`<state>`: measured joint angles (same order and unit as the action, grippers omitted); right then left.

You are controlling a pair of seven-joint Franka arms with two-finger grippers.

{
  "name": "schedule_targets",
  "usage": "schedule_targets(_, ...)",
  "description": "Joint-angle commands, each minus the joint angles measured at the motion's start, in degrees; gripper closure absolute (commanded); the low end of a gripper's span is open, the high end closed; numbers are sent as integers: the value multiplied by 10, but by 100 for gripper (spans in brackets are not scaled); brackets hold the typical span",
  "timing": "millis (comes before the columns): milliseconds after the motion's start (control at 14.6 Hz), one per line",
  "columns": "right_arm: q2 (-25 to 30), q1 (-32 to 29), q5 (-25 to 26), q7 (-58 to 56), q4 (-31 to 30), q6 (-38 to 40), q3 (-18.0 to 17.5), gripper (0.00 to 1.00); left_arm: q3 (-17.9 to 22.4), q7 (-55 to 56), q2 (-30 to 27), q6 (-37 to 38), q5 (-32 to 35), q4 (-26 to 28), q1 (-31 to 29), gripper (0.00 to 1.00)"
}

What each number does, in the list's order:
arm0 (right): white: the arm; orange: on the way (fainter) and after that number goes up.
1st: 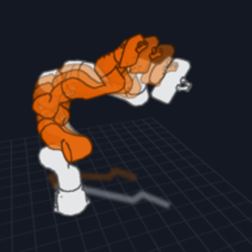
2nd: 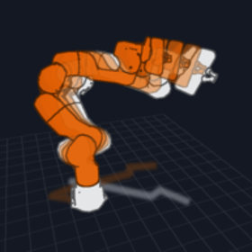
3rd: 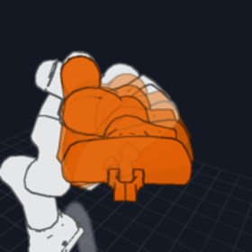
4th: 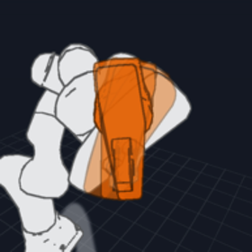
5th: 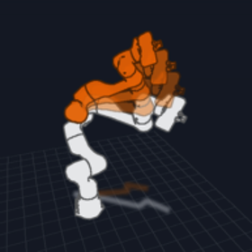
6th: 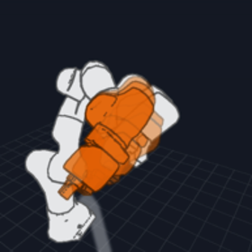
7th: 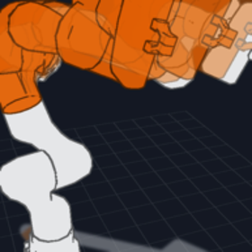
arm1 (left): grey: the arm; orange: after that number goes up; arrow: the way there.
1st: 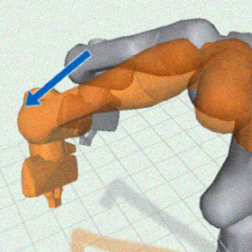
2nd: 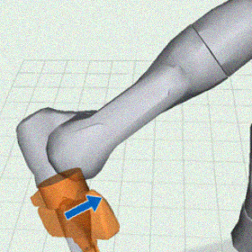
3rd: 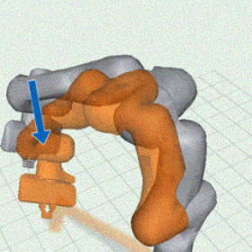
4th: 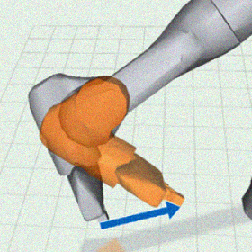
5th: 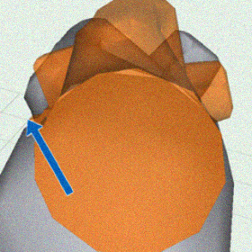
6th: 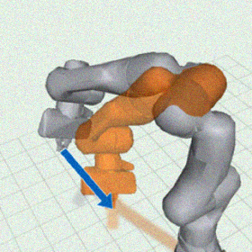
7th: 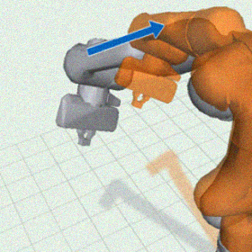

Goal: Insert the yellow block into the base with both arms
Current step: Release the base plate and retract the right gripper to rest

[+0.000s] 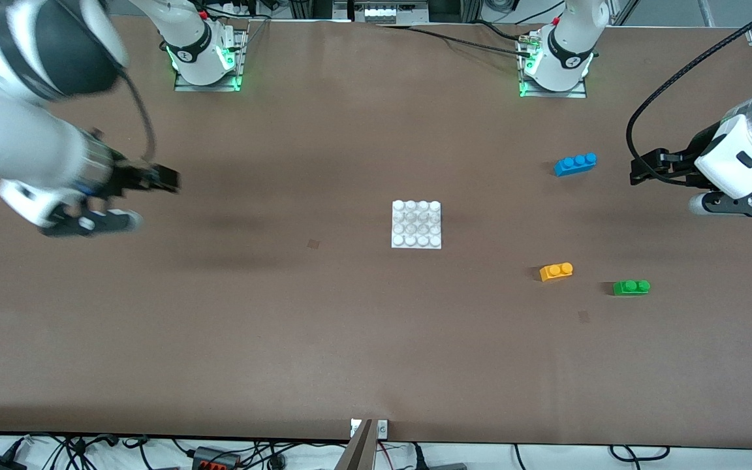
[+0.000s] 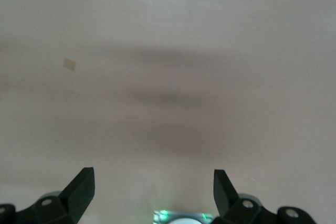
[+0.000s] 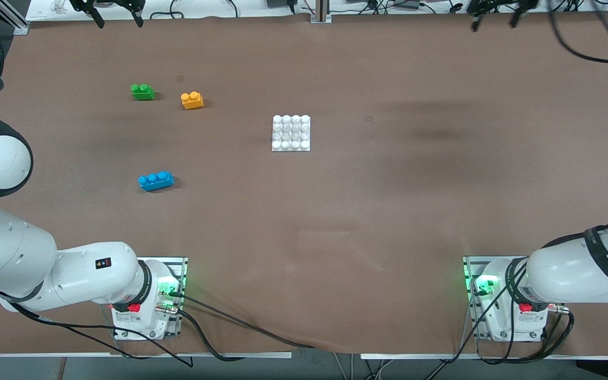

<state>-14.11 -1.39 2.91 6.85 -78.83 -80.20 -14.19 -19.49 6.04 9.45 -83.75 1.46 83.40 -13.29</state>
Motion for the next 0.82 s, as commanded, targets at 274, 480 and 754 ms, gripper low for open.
schedule_targets(274, 186, 1, 0, -156, -223, -103, 159, 0, 7, -12, 3, 10, -13, -12, -5, 0)
schedule_targets(480, 171, 8, -3, -155, -191, -107, 181, 0, 8, -10, 5, 10, -9, -12, -8, 0)
schedule_targets(754, 173, 5, -17, -148, -185, -105, 180, 0, 6, -2, 55, 0, -9, -10, -6, 0)
